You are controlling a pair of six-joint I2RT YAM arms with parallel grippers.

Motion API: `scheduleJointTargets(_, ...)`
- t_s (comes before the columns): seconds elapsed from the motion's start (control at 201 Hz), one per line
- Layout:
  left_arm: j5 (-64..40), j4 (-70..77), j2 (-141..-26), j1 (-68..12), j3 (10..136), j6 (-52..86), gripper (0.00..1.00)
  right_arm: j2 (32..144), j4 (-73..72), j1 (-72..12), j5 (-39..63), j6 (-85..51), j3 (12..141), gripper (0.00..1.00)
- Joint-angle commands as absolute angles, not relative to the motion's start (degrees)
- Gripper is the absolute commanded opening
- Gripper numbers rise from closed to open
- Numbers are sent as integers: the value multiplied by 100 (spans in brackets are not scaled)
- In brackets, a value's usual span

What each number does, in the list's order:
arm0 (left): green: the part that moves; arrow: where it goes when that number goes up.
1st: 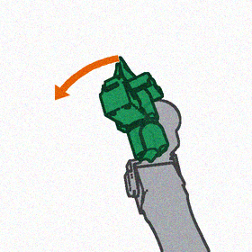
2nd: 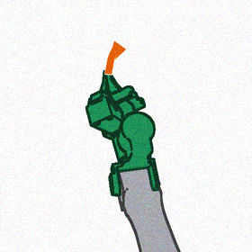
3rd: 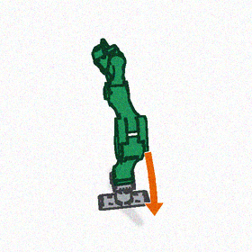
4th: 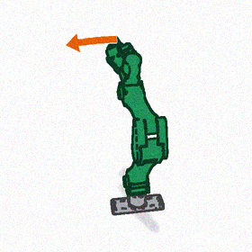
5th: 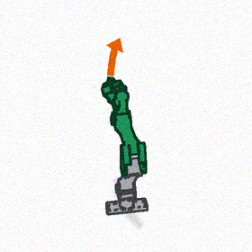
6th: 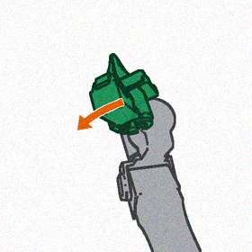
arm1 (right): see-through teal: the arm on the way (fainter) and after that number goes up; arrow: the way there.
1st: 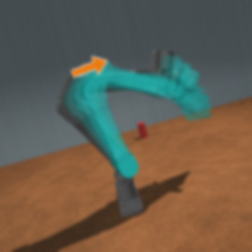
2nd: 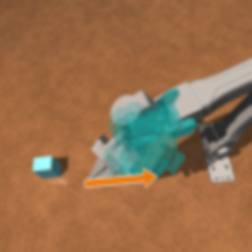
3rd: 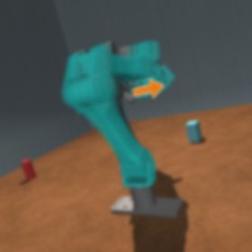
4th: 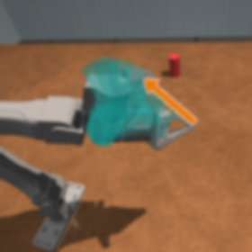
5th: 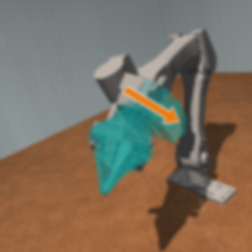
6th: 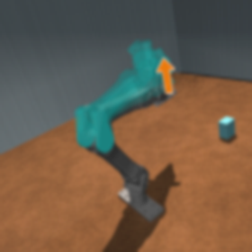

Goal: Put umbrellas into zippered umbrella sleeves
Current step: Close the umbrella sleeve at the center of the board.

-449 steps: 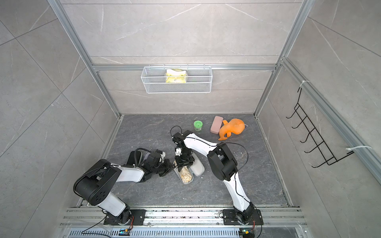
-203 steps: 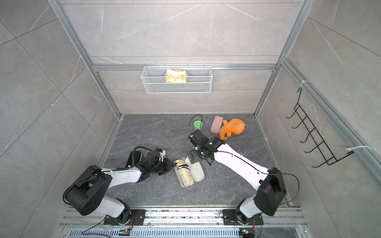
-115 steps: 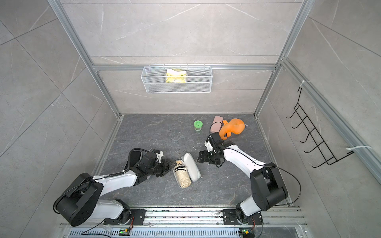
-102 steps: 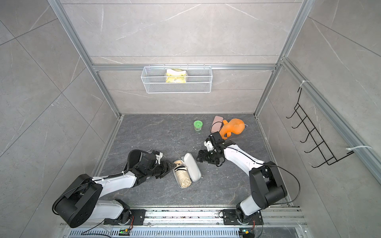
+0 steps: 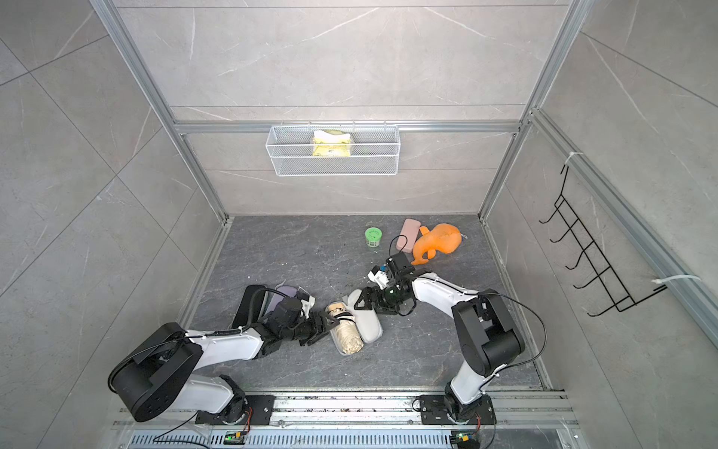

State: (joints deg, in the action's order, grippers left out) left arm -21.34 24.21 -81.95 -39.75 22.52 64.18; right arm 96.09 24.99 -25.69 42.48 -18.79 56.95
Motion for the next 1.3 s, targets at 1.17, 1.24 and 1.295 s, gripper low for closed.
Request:
scheduleJointTargets(1.17,-2729,1670,-6959,-3260,2084,5578,78,9998,2050,-3785,3491,-2869,5538,79)
scheduleJointTargets(1.24,-2795,1691,-7150,-3292,2148,5504,78,9995,2071,-3816,3184,-3189,5551,74)
scheduleJointTargets(1.295,-2824,1743,-7306,-3352,2212,5454,78,10000,2033,-3895,3024,-3409,5551,71)
